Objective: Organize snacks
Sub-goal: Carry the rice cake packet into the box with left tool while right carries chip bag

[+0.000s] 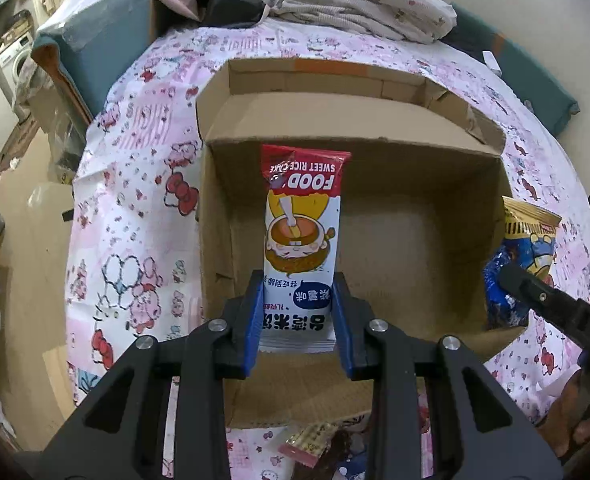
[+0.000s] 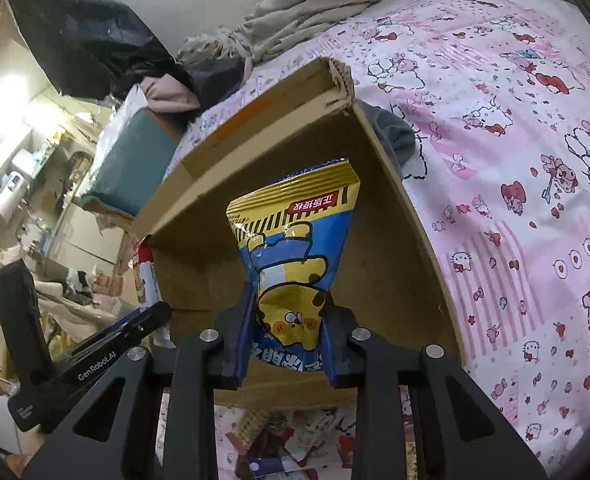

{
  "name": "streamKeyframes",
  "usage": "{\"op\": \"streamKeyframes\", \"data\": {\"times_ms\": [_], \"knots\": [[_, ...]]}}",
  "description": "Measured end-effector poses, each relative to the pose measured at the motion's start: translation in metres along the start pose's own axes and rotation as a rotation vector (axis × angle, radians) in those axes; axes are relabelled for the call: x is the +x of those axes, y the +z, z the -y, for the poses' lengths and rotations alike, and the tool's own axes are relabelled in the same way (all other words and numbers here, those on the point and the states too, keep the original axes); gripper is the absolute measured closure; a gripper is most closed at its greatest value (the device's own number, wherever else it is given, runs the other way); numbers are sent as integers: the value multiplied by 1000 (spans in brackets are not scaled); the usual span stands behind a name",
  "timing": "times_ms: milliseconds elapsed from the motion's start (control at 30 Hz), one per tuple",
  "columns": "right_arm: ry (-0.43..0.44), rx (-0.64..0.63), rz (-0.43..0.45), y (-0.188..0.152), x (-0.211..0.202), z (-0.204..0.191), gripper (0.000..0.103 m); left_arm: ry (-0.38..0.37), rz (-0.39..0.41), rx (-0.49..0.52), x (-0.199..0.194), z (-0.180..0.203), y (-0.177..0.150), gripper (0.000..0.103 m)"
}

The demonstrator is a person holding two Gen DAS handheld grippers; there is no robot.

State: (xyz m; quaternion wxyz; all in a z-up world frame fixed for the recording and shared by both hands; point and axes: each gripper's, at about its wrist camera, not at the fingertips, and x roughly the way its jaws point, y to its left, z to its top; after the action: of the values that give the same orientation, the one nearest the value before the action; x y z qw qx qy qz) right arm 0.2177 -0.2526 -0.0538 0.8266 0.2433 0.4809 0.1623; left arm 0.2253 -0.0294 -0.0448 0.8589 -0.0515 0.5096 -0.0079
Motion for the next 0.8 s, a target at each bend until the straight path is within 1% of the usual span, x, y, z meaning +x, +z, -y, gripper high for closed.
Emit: {"op": "streamKeyframes", "data": {"times_ms": [67, 167, 267, 467, 800], "knots": [[0, -6, -10, -1, 3, 0, 73, 2, -1, 11, 3, 2, -1, 75], [-22, -16, -24, -3, 8, -1, 73, 7, 5, 28, 6, 6, -2, 75], [-48, -23, -46, -4, 15, 1, 73, -5, 7, 39, 8, 9, -4, 75], [-91, -77, -60, -8, 22, -6, 73, 7, 3, 21, 14, 5, -6, 75], [-131, -88, -110, -12, 34, -7, 72, -2, 8, 40, 14, 10, -9, 75]]}}
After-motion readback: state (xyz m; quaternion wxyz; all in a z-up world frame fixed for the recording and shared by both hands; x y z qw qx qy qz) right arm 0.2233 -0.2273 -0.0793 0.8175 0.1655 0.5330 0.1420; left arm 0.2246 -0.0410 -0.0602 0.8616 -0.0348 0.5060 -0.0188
